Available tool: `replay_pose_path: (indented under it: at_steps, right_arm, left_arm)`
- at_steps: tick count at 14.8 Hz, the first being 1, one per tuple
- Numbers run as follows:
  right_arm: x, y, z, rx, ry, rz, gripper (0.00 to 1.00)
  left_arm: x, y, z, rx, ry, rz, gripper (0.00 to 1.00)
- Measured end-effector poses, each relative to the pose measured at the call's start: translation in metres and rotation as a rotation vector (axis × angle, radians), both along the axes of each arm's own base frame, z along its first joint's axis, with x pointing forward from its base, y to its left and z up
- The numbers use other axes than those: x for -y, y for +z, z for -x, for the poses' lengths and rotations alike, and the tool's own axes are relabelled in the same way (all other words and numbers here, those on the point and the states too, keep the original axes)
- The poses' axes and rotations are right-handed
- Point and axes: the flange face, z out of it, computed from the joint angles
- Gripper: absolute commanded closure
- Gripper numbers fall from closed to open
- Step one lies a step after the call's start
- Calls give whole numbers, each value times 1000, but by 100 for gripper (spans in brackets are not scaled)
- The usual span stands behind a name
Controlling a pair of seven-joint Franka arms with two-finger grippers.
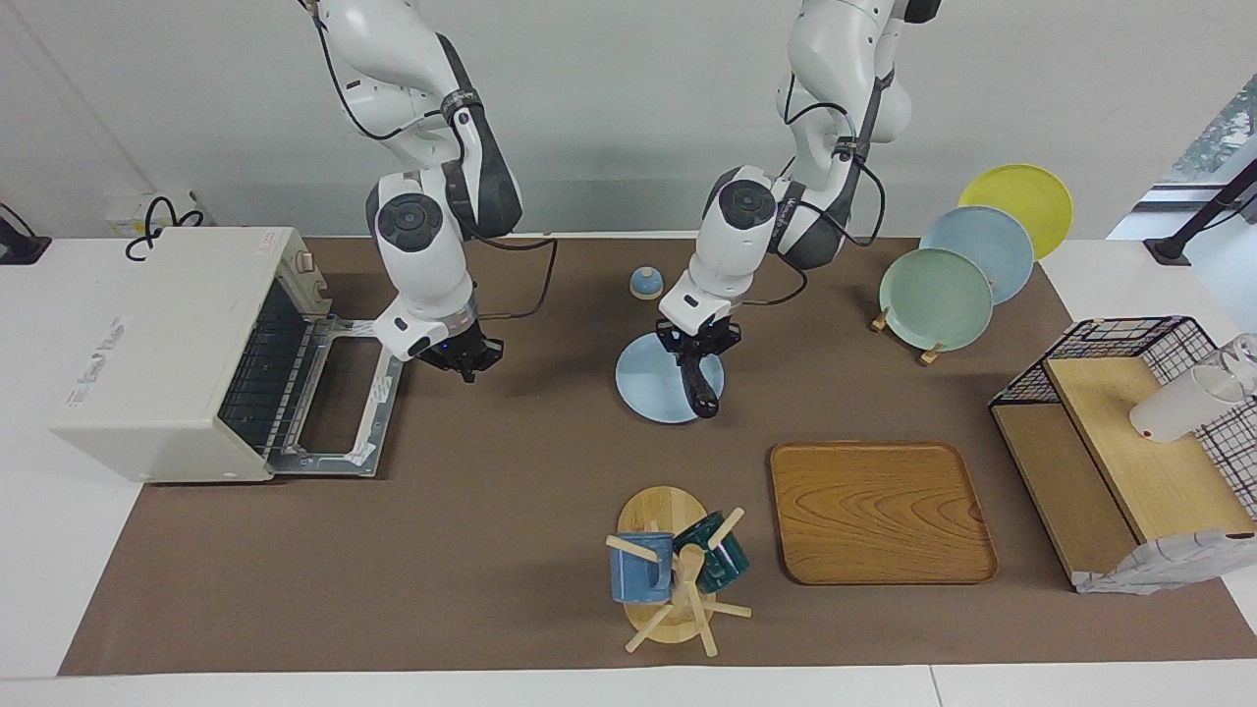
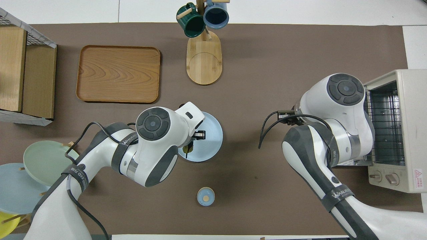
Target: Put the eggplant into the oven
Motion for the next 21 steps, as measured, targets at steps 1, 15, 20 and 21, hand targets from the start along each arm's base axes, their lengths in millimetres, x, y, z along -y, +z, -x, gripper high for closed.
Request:
replay_pose_path:
  at_steps: [1,15,20,21]
  right_arm:
    - [1,0,0,0,-2,0,66]
    - [-124,57,13,44,25,-60,77]
    - [-304,62,41,82,18,-72,77]
    - [-336,48,46,103,29,-63,76]
  left_arm:
    - [5,-4,3,-3,-7,-1,63]
    - [-215,199,-131,4,94,-1,0]
    - [-265,210,-132,-7,94,-44,0]
    - [-263,214,-127,-18,87,-49,0]
